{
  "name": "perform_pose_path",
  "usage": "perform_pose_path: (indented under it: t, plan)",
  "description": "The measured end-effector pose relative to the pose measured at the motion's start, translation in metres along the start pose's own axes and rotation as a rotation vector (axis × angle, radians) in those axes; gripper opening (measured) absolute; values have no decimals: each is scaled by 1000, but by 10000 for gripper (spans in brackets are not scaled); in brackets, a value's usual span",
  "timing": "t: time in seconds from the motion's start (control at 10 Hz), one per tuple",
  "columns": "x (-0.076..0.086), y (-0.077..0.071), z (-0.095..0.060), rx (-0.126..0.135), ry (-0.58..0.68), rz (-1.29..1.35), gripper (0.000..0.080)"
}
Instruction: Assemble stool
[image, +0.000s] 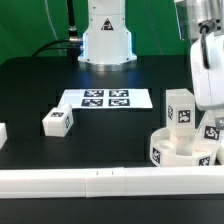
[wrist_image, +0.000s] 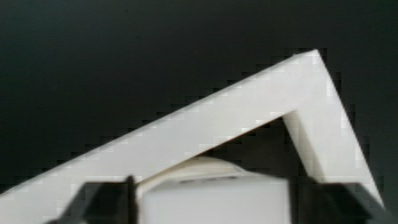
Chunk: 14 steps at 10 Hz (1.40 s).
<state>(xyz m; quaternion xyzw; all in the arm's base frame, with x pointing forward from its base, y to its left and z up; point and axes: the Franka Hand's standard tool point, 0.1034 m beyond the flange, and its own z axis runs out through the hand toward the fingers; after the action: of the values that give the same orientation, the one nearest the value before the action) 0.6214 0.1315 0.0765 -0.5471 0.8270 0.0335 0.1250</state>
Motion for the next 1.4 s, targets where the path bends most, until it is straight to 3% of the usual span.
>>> perform_pose_path:
  t: [0.1,0.4,0.5,1.0,1.2,1.4]
  plan:
    - [-1,-5,-9,12,-6,-78,599]
    - [9,-23,-40,55,-21,-264,647]
    - [11,-29,-49,56,-25,-265,647]
    - [12,-26,-45,52,-21,-293,649]
    - [50,-45,-51,62,11,-557,649]
    - [76,-63,-58,69,18,-636,649]
